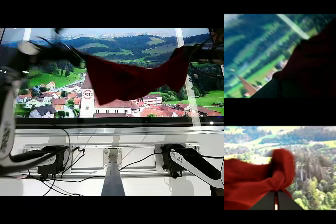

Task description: Fold the clothes and pants, and hang the long-sleeved shirts on hangers.

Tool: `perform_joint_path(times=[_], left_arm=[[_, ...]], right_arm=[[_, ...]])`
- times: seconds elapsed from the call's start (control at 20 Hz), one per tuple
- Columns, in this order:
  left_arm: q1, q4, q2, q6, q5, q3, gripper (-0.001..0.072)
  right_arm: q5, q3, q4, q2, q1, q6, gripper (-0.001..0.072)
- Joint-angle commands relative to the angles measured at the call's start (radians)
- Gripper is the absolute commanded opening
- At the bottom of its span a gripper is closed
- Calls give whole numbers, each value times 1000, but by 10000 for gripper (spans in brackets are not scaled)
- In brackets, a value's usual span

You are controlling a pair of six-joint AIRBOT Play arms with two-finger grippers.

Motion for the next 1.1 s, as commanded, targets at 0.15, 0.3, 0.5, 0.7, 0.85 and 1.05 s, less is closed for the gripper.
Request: perform_joint_path(times=[0.15,0.3,0.5,0.7,0.85,1.05], left_arm=[[318,-31,355,0,168,64,11],[422,-27,444,0,168,64,13],[515,-28,488,-34,167,64,12],[523,-28,496,-144,146,63,12],[523,-19,441,-150,-18,60,12],[487,20,243,-150,-162,18,12]], right_arm=[[-41,1,-41,101,1,-1,12],[-40,1,-37,183,1,-1,12],[27,0,66,302,1,-1,11],[201,-2,257,374,1,-1,12],[268,-75,322,372,1,-1,12],[97,-351,359,356,1,1,12]])
